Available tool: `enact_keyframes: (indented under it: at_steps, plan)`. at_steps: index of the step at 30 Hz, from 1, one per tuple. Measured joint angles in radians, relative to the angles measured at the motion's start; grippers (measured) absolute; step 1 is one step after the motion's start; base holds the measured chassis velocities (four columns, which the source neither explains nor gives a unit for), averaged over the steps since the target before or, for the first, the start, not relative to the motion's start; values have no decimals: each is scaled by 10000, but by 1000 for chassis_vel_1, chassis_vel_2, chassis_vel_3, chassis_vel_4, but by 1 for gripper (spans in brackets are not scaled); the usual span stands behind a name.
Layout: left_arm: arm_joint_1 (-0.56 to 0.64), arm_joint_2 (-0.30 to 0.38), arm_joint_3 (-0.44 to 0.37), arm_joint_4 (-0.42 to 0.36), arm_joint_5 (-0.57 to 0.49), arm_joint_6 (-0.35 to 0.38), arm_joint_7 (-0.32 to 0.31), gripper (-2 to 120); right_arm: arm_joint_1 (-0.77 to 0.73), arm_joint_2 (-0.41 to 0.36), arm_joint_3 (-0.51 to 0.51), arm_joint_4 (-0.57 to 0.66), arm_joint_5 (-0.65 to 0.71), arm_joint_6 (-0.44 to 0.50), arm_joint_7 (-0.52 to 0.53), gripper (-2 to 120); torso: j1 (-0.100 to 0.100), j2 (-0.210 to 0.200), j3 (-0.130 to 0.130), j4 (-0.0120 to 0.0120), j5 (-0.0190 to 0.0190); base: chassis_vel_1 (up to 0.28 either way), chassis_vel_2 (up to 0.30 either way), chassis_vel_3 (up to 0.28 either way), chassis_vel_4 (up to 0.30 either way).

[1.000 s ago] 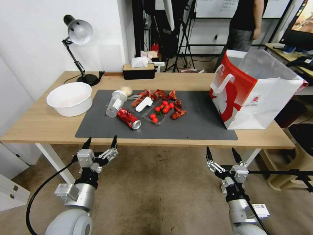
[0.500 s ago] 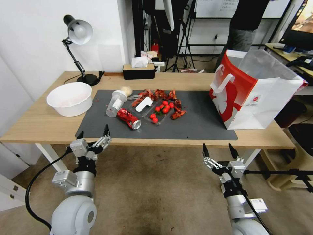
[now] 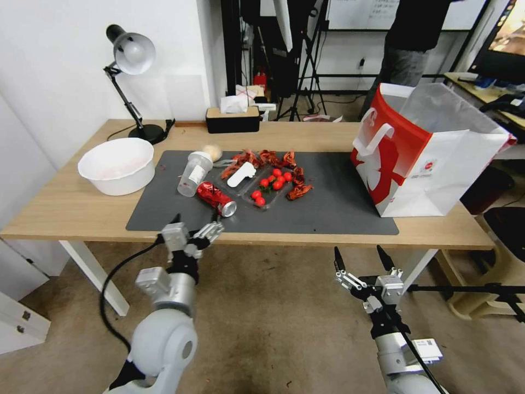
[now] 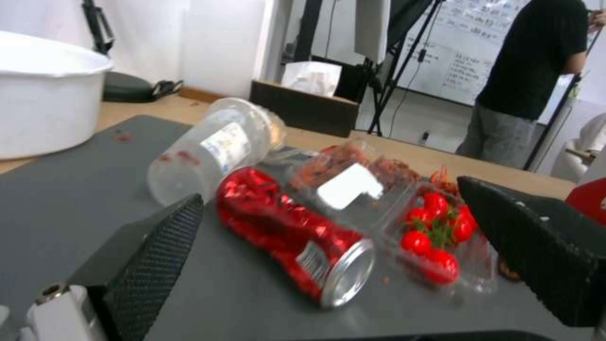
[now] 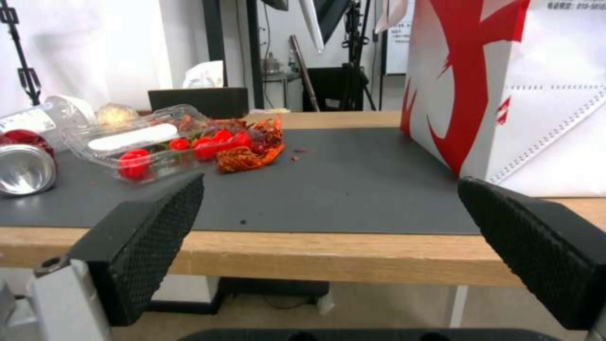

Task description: Pick up the trash from the table and place it into the takeout bag.

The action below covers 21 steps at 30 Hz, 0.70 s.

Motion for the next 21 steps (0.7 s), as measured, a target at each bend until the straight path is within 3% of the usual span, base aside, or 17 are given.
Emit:
enact_keyframes:
  at_steps: [2,7,15,21]
  plan:
    - [-471,212,572,251,17,12,-223,100,-127,53,38,94,-160,7,46,100,0,0,0,2,0,0,0,0,0]
    - [-1261,288,1076,718,-87,92,-600,100,-320,158,94,181,-348,11,75,100,0,0,0,2,0,0,0,0,0]
    - [-3091,95,2107,2046,-495,1189,-2312,100,-578,482,220,281,-590,77,88,100,0,0,0,2,1,0,0,0,0]
    - [-3655,-157,2282,2765,-552,1244,-2585,100,-521,532,322,164,-602,82,102,100,-1,-1,0,3,0,0,0,0,0]
